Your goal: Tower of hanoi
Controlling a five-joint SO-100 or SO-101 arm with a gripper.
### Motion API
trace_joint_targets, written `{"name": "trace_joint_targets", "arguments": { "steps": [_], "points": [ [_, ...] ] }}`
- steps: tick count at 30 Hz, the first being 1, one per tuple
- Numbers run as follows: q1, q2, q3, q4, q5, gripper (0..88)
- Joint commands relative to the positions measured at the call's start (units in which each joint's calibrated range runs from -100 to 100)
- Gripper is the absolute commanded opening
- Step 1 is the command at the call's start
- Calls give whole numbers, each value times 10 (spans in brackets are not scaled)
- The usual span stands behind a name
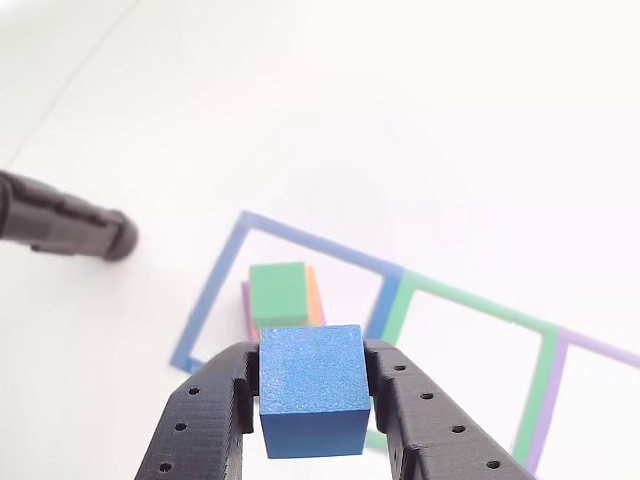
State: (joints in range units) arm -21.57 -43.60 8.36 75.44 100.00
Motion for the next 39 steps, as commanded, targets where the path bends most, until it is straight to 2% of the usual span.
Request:
{"name": "trace_joint_targets", "arguments": {
  "steps": [1, 12, 16, 27, 39],
  "points": [
    [16, -12, 151, -202, 0, 35],
    [3, 28, 459, -634, 0, 34],
    [4, 67, 522, -749, 0, 34],
    [-3, 144, 612, -922, 0, 34],
    [-20, 219, 592, -988, 0, 34]
  ]
}}
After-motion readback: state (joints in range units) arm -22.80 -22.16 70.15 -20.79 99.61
